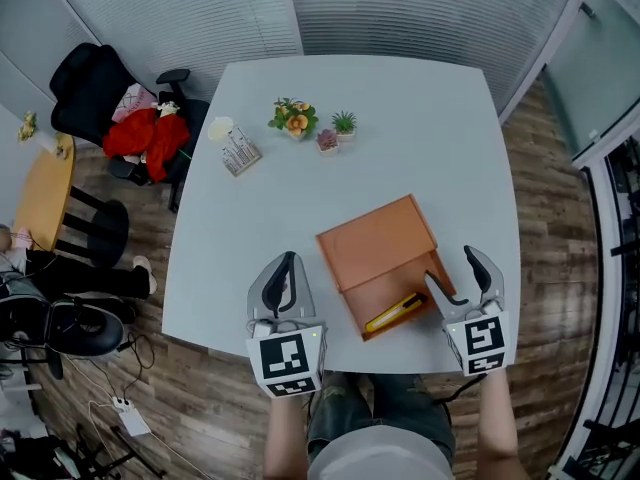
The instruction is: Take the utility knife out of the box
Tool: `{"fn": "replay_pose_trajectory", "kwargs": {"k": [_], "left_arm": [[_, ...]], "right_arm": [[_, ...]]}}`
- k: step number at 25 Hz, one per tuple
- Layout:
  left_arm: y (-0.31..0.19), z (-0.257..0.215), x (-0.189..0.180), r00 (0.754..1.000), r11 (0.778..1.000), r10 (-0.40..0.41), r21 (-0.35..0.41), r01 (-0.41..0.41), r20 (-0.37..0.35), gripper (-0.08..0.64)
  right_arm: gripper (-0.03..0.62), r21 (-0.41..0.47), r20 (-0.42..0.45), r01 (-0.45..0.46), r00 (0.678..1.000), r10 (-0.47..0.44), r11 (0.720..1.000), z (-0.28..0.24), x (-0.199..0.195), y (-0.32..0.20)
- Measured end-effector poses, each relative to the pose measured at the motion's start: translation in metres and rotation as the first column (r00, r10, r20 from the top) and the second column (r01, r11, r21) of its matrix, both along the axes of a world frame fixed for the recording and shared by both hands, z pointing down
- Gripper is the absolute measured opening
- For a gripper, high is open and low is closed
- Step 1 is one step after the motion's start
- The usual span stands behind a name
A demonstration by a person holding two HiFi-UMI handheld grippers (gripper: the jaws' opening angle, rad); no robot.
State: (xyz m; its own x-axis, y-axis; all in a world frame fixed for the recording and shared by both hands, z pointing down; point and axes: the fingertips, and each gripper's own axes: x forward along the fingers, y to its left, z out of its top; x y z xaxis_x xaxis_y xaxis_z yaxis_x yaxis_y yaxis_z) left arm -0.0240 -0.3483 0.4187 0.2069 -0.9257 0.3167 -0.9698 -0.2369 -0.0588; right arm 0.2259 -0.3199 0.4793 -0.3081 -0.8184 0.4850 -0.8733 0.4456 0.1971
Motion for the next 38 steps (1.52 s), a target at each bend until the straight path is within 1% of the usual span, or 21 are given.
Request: {"fn": "replay_pose_trajectory", "kwargs": {"k": [5,9,13,15,16,19,23,27,31,35,38], "left_arm": [[-0.004,0.012,0.003,1.0,1.0,0.008,-0.021,-0.008,0.015,0.0],[-0.004,0.015,0.003,1.0,0.999,0.005,-0.035,-0.004,0.017,0.0],[-0.003,0.02,0.006,1.0,0.999,0.003,-0.047,-0.002,0.019,0.0],[-0.003,0.022,0.006,1.0,0.999,0.002,-0.055,-0.001,0.022,0.0],[-0.003,0.024,0.006,1.0,0.998,0.002,-0.058,0.0,0.023,0.0],[-0.005,0.03,0.004,1.0,0.998,-0.007,-0.068,0.009,0.025,0.0],[-0.002,0.033,-0.001,0.999,0.997,-0.03,-0.073,0.032,0.032,0.0],[-0.002,0.044,-0.005,0.999,0.995,-0.041,-0.092,0.045,0.035,0.0],[0.001,0.054,-0.006,0.998,0.992,-0.053,-0.114,0.057,0.041,0.0],[0.002,0.063,-0.008,0.998,0.989,-0.059,-0.133,0.063,0.035,0.0],[0.006,0.067,-0.008,0.997,0.987,-0.065,-0.147,0.07,0.035,0.0]], "right_arm": [[0.348,-0.031,-0.06,0.124,0.99,-0.125,0.992,0.012,-0.014,-0.003],[0.344,-0.063,-0.11,0.226,0.966,-0.232,0.972,0.018,-0.024,-0.002],[0.328,-0.11,-0.155,0.328,0.927,-0.342,0.938,0.029,-0.032,0.002],[0.319,-0.146,-0.169,0.385,0.898,-0.407,0.911,0.038,-0.037,0.005],[0.316,-0.168,-0.168,0.418,0.881,-0.443,0.893,0.043,-0.04,0.007],[0.305,-0.252,-0.158,0.509,0.818,-0.554,0.823,0.062,-0.049,0.015],[0.285,-0.349,-0.174,0.594,0.719,-0.673,0.725,0.083,-0.057,0.03],[0.285,-0.441,-0.161,0.655,0.615,-0.772,0.613,0.109,-0.064,0.043],[0.27,-0.53,-0.154,0.687,0.499,-0.853,0.497,0.132,-0.067,0.056],[0.255,-0.608,-0.122,0.699,0.386,-0.914,0.376,0.15,-0.07,0.066],[0.25,-0.654,-0.093,0.697,0.312,-0.946,0.294,0.158,-0.069,0.074]]}}
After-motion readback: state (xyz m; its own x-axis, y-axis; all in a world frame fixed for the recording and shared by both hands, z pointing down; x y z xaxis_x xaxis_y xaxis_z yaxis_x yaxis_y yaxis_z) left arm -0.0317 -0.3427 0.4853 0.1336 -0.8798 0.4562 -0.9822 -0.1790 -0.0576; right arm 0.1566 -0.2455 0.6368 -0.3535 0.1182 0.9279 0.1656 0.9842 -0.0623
